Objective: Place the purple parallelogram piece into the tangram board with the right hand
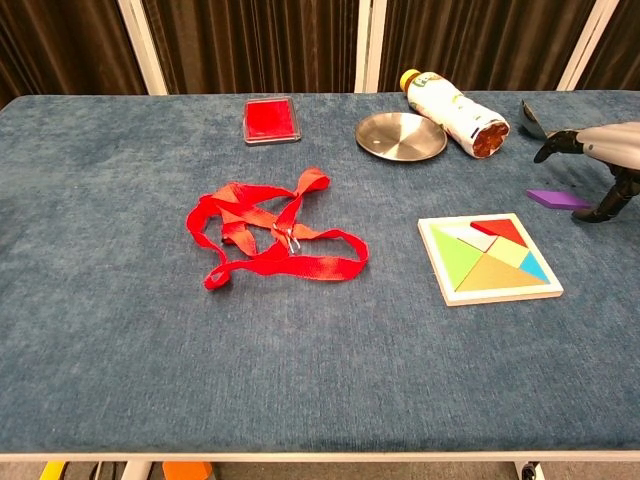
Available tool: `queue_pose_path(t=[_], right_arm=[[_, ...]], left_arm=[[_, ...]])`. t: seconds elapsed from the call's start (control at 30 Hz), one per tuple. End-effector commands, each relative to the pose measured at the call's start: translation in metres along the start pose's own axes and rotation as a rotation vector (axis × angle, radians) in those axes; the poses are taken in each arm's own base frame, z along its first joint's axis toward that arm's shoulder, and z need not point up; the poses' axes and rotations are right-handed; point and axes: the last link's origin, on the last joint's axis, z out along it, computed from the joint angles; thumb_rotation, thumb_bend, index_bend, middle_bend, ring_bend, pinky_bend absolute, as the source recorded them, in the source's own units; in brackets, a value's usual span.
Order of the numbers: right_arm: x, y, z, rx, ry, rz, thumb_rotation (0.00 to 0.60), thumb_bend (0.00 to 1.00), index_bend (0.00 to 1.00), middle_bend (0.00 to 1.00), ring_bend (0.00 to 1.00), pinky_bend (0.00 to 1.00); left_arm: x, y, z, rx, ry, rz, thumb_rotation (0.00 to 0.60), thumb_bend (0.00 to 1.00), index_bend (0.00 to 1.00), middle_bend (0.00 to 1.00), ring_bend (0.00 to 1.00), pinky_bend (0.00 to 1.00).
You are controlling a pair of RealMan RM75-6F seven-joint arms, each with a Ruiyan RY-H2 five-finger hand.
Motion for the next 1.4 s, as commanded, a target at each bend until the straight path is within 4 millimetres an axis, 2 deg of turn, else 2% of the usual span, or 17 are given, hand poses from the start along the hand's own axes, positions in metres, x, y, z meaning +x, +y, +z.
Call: queue_pose_path(t=[0.03, 0.33, 1.07, 1.4], right_arm=[[-0.001, -0.002, 0.003, -0.001, 0.002, 0.005, 0.6, 0.25, 0.22, 0.0, 0.0, 0.0], [-0.001, -0.003, 0.004, 0.003, 0.017, 0.008, 0.6, 0.27, 0.35, 0.0, 0.0, 0.0], [-0.005, -0.003, 0.005, -0.018, 0.038, 0.006, 0.6, 0.3, 0.5, 0.0, 0.0, 0.0], [0.014, -0.016, -0.008, 0.032, 0.087, 0.028, 0.6, 0.3, 0.51, 0.0, 0.0, 0.0]], left_arm=[[0.0, 0.0, 0.0, -0.001, -0.002, 0.001, 0.6, 0.06, 0.11, 0.04, 0.0, 0.14], [-0.002, 0.002, 0.001, -0.005, -0.014, 0.0, 0.6, 0.06, 0.11, 0.04, 0.0, 0.14], [-0.005, 0.002, 0.001, -0.005, -0.028, -0.009, 0.6, 0.06, 0.11, 0.04, 0.0, 0.14], [-0.005, 0.002, 0.0, -0.009, -0.028, -0.016, 0.6, 0.06, 0.11, 0.04, 0.0, 0.15]])
